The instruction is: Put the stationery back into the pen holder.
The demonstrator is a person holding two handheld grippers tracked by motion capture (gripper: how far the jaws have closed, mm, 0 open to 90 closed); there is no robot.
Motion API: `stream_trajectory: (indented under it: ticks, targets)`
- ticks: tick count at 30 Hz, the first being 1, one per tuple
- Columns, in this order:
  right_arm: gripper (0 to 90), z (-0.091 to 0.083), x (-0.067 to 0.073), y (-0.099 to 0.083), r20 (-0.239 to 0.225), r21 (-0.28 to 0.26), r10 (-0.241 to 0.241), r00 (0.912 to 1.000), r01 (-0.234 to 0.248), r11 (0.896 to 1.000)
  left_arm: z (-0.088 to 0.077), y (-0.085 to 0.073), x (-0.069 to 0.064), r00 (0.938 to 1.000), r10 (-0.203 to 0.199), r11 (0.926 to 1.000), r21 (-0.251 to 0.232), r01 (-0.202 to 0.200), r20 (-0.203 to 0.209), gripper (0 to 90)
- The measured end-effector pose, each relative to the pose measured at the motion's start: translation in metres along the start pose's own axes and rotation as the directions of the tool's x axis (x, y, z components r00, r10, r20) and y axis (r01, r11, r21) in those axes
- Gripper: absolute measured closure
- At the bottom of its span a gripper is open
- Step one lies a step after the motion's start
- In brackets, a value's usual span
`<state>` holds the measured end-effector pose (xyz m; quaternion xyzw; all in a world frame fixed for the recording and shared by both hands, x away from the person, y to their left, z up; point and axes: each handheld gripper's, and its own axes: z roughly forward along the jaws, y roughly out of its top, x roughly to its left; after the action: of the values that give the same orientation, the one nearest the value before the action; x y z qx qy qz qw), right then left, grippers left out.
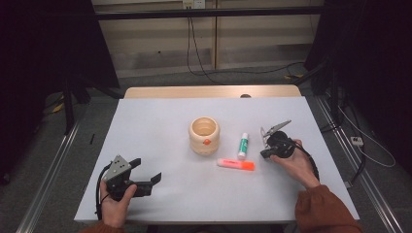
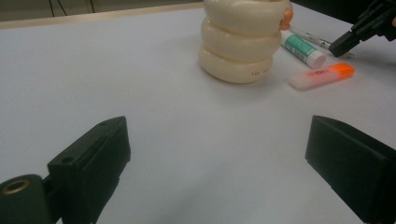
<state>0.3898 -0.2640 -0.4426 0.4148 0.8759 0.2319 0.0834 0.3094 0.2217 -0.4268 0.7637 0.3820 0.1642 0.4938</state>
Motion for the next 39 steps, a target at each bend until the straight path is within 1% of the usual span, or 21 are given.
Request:
stream_trajectory:
  ticks: [3, 5, 7, 11, 18, 19, 22, 27, 30, 33, 36, 39]
  targets:
    - [90.0, -0.002, 0.002, -0.002, 0.01, 0.005, 0.001, 0.9999, -0.001, 1.0, 0.0, 0.0, 0.0, 1.0, 0.001, 1.0, -0.001, -0.001, 0.0, 6.3]
    - [90.0, -0.003, 0.0, -0.004, 0.008, 0.006, -0.001, 1.0, 0.001, 1.0, 0.0, 0.0, 0.0, 1.0, 0.003, 1.0, 0.0, -0.003, 0.001, 6.4]
    - [90.0, -0.004, 0.0, -0.005, 0.006, 0.006, 0.009, 0.9999, -0.009, 1.0, 0.0, 0.0, -0.001, 1.0, 0.0, 1.0, -0.004, 0.0, 0.0, 6.3]
    - [90.0, -0.005, -0.002, -0.008, 0.014, 0.009, 0.011, 0.9998, -0.011, 1.0, -0.001, 0.0, 0.0, 1.0, 0.002, 1.0, -0.001, -0.002, -0.001, 6.3]
    - [90.0, -0.009, -0.009, -0.013, 0.038, 0.015, 0.034, 0.9987, -0.034, 0.999, 0.0, 0.0, 0.0, 1.0, -0.001, 1.0, 0.001, 0.001, 0.003, 6.4]
    - [90.0, -0.01, -0.011, -0.014, 0.045, 0.013, 0.028, 0.9986, -0.029, 1.0, 0.0, 0.0, 0.0, 1.0, -0.002, 1.0, 0.002, 0.002, 0.003, 6.4]
    - [90.0, -0.011, -0.015, -0.016, 0.051, 0.011, 0.049, 0.9975, -0.05, 0.999, 0.0, 0.0, 0.0, 1.0, -0.003, 1.0, 0.002, 0.003, 0.003, 6.4]
    - [90.0, -0.013, -0.022, -0.019, 0.062, 0.004, 0.065, 0.9959, -0.065, 0.998, 0.001, 0.0, -0.001, 1.0, 0.001, 1.0, 0.005, -0.001, 0.006, 6.4]
    - [90.0, -0.013, -0.024, -0.021, 0.06, -0.002, 0.073, 0.9955, -0.073, 0.997, 0.0, 0.0, -0.001, 1.0, 0.002, 1.0, 0.005, -0.002, 0.006, 6.4]
    - [90.0, -0.013, -0.024, -0.021, 0.061, -0.006, 0.067, 0.9959, -0.067, 0.998, 0.001, 0.0, -0.001, 1.0, 0.002, 1.0, 0.004, -0.002, 0.007, 6.3]
    - [90.0, -0.013, -0.024, -0.021, 0.061, -0.01, 0.072, 0.9955, -0.072, 0.997, 0.001, 0.0, -0.001, 1.0, 0.002, 1.0, 0.004, -0.002, 0.007, 6.4]
    - [90.0, -0.014, -0.025, -0.023, 0.035, -0.03, 0.084, 0.9958, -0.083, 0.996, 0.0, 0.0, 0.0, 1.0, -0.001, 1.0, 0.004, 0.0, 0.007, 6.3]
